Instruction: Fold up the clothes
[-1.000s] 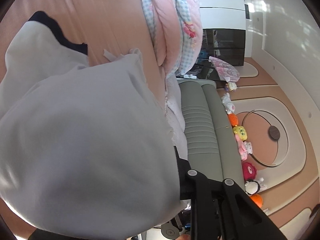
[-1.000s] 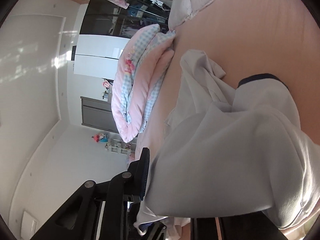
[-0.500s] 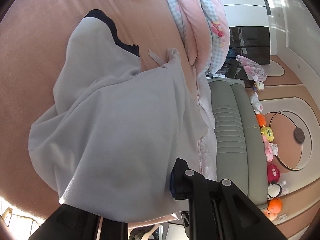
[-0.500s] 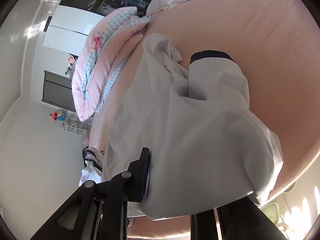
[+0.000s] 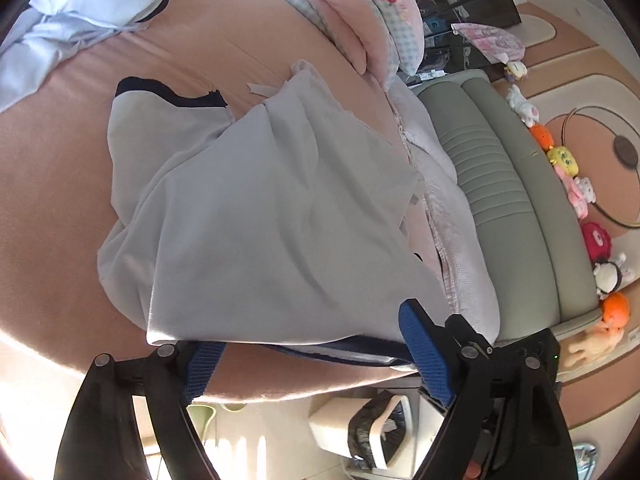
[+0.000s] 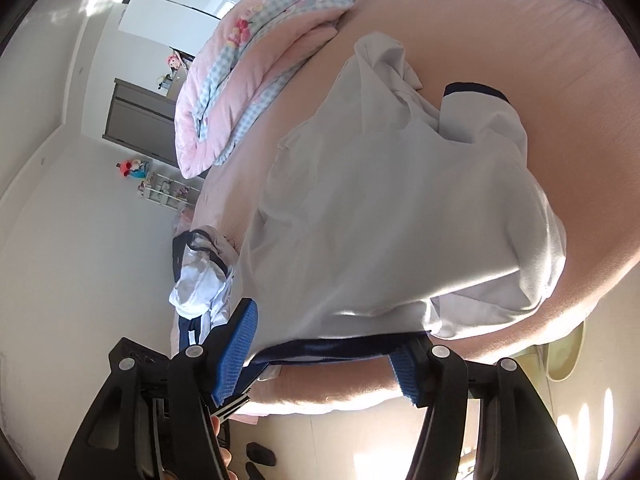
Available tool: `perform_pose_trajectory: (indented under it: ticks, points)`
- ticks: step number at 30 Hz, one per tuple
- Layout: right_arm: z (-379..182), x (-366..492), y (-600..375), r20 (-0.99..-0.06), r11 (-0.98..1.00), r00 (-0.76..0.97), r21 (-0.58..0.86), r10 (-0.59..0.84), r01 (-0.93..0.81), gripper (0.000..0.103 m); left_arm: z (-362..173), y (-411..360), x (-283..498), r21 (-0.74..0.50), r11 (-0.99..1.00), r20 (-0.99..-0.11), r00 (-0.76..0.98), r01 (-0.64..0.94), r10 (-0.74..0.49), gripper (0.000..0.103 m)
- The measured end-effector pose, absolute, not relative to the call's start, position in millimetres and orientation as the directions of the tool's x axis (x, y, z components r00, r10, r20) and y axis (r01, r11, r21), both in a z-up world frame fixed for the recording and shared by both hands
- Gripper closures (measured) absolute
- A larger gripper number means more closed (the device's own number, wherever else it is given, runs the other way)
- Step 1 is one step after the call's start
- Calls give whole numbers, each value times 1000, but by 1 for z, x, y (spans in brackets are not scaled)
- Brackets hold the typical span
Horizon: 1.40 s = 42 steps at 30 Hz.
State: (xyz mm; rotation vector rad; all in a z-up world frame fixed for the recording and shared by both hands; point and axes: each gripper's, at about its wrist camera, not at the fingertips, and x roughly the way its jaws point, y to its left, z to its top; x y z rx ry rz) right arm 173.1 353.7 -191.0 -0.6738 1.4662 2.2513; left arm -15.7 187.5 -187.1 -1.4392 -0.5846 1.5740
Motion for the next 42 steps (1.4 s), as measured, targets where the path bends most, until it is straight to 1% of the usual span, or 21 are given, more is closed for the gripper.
perform_pose_trajectory:
  ticks: [3,6,7,8,10,14,18,22,28,33,39,42]
  points:
    - [-178,186,349,-598,-436,-798,699,76,-566,41,-180,179,-14,-797,-504,-552,63,-333,831,20]
    - [-172,204,349,-607,-430,-789,688,101,-584,41,-173,170,-12,-769,-522,-576,46,-369,816,20]
    - [-169,209,350,-609,-428,-785,684,109,-590,40,-170,167,-12,-760,-527,-583,40,-381,811,20]
    - [-167,215,350,-612,-426,-782,681,117,-596,36,-168,164,-11,-750,-533,-591,34,-393,806,20]
    - [-163,226,353,-615,-420,-776,672,142,-610,33,-164,161,-13,-723,-554,-609,0,-413,794,20]
    - [-160,236,363,-627,-411,-754,646,194,-643,33,-157,154,-19,-662,-602,-641,-80,-447,764,20]
    - [-166,236,378,-643,-390,-739,640,200,-662,33,-151,148,-25,-596,-648,-665,-162,-474,729,20]
    - [-173,237,392,-659,-369,-724,633,205,-681,33,-158,148,-36,-551,-692,-696,-202,-466,689,20]
    - [-184,236,418,-684,-349,-698,614,212,-708,33,-176,147,-59,-610,-677,-690,-143,-411,709,20]
    - [-200,242,446,-689,-262,-699,651,189,-713,33,-184,153,-72,-572,-707,-724,-149,-417,673,20]
    - [-218,238,466,-700,-227,-697,661,156,-715,33,-201,167,-88,-540,-725,-759,-125,-426,639,20]
    - [-222,235,475,-689,-226,-710,676,143,-701,33,-202,169,-99,-566,-717,-743,-126,-406,658,20]
